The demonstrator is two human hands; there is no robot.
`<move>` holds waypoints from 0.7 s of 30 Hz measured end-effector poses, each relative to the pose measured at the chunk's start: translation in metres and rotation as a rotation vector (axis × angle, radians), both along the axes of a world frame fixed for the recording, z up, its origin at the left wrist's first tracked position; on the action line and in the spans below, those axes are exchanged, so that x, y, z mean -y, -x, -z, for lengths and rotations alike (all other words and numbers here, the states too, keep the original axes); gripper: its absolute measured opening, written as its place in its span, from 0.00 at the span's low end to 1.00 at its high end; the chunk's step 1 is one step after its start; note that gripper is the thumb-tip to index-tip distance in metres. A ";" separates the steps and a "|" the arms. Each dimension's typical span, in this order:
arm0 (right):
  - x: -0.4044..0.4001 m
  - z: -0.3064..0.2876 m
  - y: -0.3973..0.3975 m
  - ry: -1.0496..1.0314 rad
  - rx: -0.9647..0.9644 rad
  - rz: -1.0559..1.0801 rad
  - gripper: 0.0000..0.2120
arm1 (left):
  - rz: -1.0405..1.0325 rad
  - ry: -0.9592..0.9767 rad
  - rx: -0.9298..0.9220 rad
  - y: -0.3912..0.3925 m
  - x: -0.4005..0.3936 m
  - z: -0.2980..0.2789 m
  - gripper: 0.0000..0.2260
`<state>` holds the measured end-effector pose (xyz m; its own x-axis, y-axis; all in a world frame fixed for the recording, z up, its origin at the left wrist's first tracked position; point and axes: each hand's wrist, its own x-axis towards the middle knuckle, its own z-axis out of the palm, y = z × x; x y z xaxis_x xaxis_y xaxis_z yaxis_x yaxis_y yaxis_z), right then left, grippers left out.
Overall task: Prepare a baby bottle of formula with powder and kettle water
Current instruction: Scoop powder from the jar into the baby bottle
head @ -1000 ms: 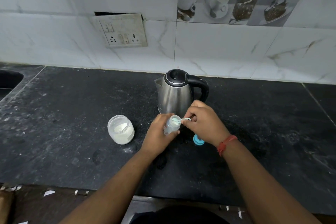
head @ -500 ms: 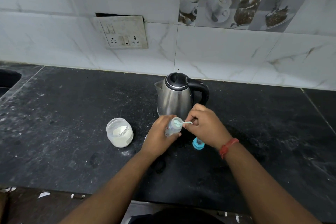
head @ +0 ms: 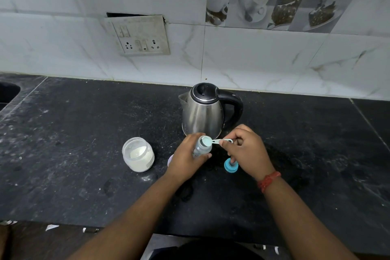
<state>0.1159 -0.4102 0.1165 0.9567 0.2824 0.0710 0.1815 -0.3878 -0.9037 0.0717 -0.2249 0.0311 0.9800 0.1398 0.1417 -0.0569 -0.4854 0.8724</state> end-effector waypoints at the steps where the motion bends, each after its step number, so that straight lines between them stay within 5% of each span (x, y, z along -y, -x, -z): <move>1: 0.001 0.003 0.001 -0.054 -0.046 0.012 0.08 | 0.006 0.011 -0.004 0.000 0.001 0.001 0.23; 9: 0.019 0.021 0.001 -0.460 -0.364 0.166 0.05 | 0.036 0.060 -0.094 -0.004 0.009 0.019 0.21; 21: 0.033 0.032 0.008 -0.487 -0.415 0.244 0.04 | 0.066 0.078 -0.200 -0.005 0.019 0.044 0.25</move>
<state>0.1083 -0.4430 0.0848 0.9644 0.0837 -0.2508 -0.2583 0.0947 -0.9614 0.0765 -0.2436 -0.0124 0.9949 0.0772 -0.0655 0.0919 -0.4167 0.9044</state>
